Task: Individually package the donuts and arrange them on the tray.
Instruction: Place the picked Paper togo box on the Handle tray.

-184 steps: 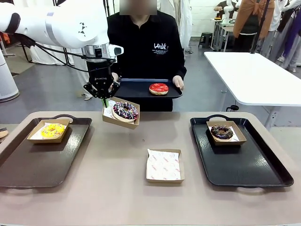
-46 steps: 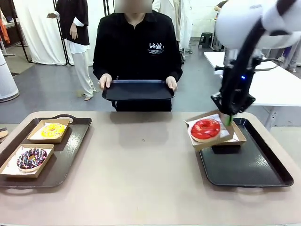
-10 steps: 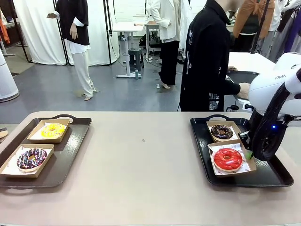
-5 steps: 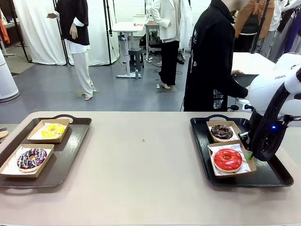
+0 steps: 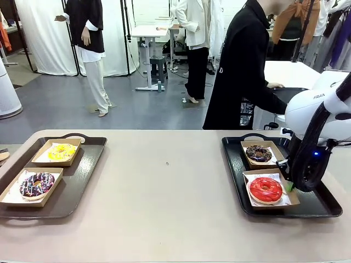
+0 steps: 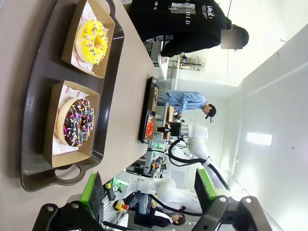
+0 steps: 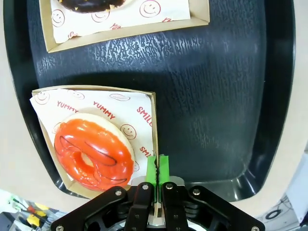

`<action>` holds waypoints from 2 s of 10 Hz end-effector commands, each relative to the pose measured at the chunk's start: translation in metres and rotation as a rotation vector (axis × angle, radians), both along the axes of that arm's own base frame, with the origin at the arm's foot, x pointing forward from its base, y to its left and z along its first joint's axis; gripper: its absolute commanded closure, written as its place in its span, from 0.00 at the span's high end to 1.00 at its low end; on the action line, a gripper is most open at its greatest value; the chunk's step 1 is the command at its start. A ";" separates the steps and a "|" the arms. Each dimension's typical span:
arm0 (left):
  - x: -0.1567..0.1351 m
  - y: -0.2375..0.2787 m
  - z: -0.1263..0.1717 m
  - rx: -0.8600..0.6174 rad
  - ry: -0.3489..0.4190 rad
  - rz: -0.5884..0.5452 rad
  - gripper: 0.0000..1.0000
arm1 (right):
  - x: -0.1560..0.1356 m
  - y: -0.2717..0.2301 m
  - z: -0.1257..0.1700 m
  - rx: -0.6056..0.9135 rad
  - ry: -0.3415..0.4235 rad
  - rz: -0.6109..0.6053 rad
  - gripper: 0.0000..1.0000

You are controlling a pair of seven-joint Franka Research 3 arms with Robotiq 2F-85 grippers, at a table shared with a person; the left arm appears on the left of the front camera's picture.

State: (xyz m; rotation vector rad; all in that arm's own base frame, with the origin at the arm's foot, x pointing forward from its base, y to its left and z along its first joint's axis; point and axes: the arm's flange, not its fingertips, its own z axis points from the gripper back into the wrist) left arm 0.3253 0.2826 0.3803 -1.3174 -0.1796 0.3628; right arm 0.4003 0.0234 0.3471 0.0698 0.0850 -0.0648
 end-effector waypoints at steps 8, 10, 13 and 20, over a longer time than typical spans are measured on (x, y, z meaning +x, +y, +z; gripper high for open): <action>-0.001 0.001 0.002 0.000 -0.005 0.003 1.00 | 0.007 -0.004 0.006 0.014 -0.021 0.030 1.00; -0.001 0.001 0.002 0.000 -0.005 0.003 1.00 | 0.005 -0.004 0.007 0.022 -0.025 0.035 1.00; -0.001 0.001 0.002 0.000 -0.005 0.003 1.00 | -0.007 -0.022 0.040 0.303 -0.030 0.198 1.00; -0.001 0.001 0.002 0.000 -0.005 0.003 1.00 | -0.001 -0.234 0.119 1.134 -0.326 -0.060 1.00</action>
